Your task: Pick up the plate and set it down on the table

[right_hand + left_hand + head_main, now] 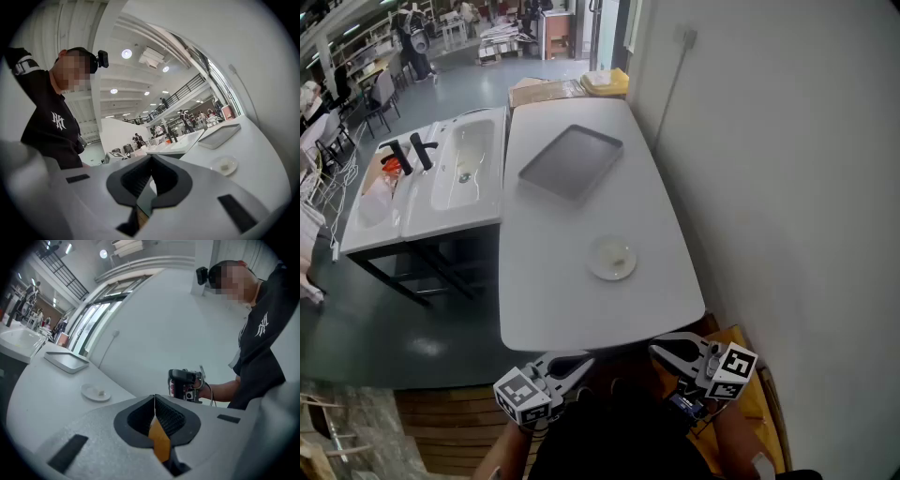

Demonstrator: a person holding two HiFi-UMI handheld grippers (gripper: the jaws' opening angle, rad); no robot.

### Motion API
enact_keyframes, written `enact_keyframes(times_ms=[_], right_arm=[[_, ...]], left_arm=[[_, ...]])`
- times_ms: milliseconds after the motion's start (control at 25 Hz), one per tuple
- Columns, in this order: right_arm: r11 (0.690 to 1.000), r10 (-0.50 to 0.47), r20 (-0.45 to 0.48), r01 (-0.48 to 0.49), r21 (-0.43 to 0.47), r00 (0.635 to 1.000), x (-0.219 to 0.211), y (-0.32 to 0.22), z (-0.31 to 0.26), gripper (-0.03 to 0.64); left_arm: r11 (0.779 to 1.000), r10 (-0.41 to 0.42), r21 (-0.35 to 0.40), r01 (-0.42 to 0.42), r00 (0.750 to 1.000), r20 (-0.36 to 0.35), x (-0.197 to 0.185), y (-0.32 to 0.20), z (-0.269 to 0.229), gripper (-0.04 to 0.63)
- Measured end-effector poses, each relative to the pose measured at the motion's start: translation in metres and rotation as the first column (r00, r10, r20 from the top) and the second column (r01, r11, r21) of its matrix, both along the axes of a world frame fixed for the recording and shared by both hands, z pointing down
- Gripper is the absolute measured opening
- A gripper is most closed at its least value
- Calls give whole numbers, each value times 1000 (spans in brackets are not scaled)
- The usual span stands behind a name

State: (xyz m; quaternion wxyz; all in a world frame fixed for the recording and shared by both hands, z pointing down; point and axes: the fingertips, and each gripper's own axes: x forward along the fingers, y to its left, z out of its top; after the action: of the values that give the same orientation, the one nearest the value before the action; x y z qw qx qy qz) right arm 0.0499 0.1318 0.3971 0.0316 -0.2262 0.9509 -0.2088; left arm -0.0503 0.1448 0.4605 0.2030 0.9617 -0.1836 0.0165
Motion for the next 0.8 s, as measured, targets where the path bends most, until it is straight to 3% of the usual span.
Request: enact_keyframes(times_ms=[400,600,720,760,800], right_arm=[[1000,12,-23,-13,-16,1000,6,-16,7,3],[996,69,-2,-69,-63,998,37,-45,10,5],[993,74,-22,-76,-90,997,59,-79,16,8],[992,64,-30,-67,-106,997,66,-94,21,21],[991,46,-34,-50,-126,998,72,-109,25,87]], left_arm=[[999,-11,-32,11,1000,-8,3,-18,9,8],[990,-91,-112,86,995,-38,11,-55,-1,8],[983,-127,-133,127,992,7,7,-88,13,8],[978,-143,-152,145,989,22,6,-102,17,8],[971,-161,-171,165,986,36,6,-116,21,8]])
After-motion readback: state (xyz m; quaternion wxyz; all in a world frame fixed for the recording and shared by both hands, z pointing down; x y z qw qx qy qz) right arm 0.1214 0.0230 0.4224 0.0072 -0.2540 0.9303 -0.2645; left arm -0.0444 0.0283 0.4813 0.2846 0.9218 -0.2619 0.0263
